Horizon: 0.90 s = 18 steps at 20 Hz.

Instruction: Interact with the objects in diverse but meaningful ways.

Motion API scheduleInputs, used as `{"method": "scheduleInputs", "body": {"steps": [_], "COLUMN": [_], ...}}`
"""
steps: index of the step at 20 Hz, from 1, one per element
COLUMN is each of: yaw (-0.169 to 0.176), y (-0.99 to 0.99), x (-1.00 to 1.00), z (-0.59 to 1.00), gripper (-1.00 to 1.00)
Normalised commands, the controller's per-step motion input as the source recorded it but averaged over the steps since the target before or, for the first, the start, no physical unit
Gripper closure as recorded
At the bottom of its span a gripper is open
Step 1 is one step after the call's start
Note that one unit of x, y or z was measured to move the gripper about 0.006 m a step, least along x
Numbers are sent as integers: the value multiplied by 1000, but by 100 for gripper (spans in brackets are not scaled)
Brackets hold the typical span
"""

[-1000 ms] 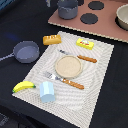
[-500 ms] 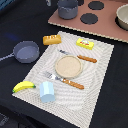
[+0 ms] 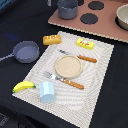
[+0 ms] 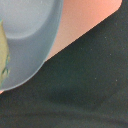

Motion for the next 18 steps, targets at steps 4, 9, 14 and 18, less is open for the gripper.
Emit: {"method": "scheduleInputs", "body": {"steps": [4, 9, 14, 18], "yaw": [-31, -25, -33, -81], "y": [14, 55, 61, 51], "x": [-3, 0, 0, 0], "z": [-253, -243, -210, -215], "gripper": [-100, -100, -100, -100]}}
